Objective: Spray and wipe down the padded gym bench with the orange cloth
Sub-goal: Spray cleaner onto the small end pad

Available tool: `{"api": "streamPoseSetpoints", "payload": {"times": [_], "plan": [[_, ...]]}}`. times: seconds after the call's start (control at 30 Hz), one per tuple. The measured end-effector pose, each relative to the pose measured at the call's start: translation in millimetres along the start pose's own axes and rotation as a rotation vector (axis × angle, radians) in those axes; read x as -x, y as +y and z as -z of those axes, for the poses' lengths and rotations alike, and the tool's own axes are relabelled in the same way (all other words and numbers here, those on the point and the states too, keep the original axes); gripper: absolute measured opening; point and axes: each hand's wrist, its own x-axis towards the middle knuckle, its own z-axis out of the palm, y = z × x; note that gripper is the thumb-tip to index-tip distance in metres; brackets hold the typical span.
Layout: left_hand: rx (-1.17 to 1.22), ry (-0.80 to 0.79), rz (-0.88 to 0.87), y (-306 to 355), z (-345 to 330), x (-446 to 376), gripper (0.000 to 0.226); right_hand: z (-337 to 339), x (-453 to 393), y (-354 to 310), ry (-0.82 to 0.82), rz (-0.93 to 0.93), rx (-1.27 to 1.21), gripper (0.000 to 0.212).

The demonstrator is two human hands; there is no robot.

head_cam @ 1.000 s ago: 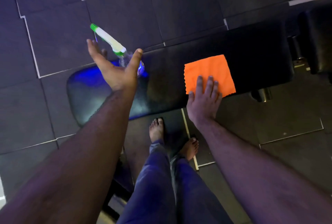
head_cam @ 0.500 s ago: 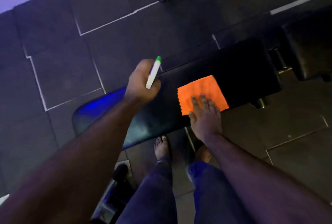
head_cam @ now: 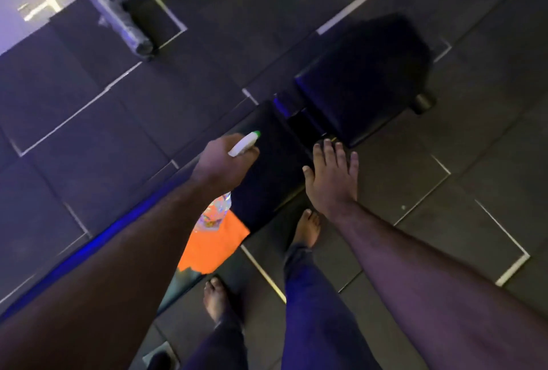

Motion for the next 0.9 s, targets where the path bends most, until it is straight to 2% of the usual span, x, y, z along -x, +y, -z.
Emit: {"api": "streamPoseSetpoints", "payload": {"times": [0.2,0.3,0.37,0.5,0.7,0.9], "plan": [[-0.177,-0.038,-0.057,71,-53,-69,0.047,20,-70,86,0.017,-0.067,-0.013,0.075],[-0.217,-0.045,-0.054,92,-67,-104,0.045,14,-78,107,0.019,-0.031,-0.019,0.076],[-0.205,-0.033,-0.043,103,-73,-126,0.047,8,-76,109,0.035,-0.012,-0.037,0.076],[-0.216,-0.051,-0.041,115,-81,-159,0.038,3,-74,104,0.057,-0.037,-0.112,0.077],[-0.306,-0.024,0.007,120,-86,-190,0.059,-4,-74,103,0.1,-0.057,-0.154,0.076],[-0.273,-0.013,-0.045,173,-100,-224,0.059,-6,-75,121,0.13,0.014,-0.172,0.075]]}}
